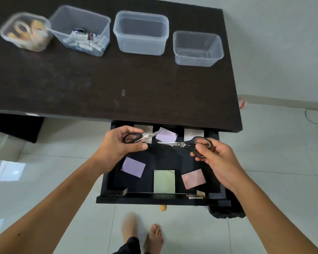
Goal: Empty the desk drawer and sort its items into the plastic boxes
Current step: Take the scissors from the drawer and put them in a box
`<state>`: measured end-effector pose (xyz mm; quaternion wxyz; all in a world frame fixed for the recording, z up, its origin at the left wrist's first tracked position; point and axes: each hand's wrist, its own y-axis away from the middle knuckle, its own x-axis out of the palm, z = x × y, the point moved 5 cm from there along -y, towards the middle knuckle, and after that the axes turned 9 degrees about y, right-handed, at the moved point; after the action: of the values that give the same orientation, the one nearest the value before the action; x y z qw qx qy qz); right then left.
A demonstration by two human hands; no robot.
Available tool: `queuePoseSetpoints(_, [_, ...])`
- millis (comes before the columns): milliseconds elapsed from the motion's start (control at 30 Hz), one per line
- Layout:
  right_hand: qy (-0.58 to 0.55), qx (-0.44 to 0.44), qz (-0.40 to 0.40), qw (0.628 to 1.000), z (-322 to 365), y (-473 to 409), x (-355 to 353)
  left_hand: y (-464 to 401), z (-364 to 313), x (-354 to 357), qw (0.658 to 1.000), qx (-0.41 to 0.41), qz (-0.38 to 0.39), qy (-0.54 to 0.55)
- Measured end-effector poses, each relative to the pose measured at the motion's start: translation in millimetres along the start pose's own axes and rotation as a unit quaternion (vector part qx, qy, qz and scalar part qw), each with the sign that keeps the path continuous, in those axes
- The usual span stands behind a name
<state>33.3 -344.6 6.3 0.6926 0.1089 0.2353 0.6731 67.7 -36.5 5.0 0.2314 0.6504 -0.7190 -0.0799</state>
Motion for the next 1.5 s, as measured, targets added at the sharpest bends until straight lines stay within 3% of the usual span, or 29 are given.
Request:
queuePoseSetpoints(133, [-0.023, -0.028, -0.002, 0.999, 33.2, -2.0, -1.8, -5.8, -41.2, 2.4, 0.996, 0.01, 0.004, 0.093])
queuePoseSetpoints(433, [-0.063, -0.071, -0.023, 0.995, 109.9, -43.1, 9.6, -68.7, -141.1, -18.2, 0.989, 0.038, 0.016, 0.142])
queuePoseSetpoints(800, [-0.103, -0.083, -0.021, 0.991, 191.3, -120.1, 43.0, -191.6, -218.7, -40.4, 0.995, 0.073, -0.044, 0.048])
queuePoseSetpoints(1033, [-0.112, -0.073, -0.023, 0.991, 216.5, -166.0, 53.3, -249.8, -256.2, -40.1, 0.996, 0.081, -0.032, -0.006])
queuePoseSetpoints(1300, [-0.125, -0.067, -0.028, 0.99, 231.3, -196.9, 56.1, -274.2, -254.3, -28.0, 0.994, 0.057, -0.007, -0.095])
queuePoseSetpoints(1500, [-0.119, -0.077, -0.029, 0.989, 248.5, -209.5, 62.3, -273.3, -262.3, -39.9, 0.993, 0.094, -0.021, -0.069])
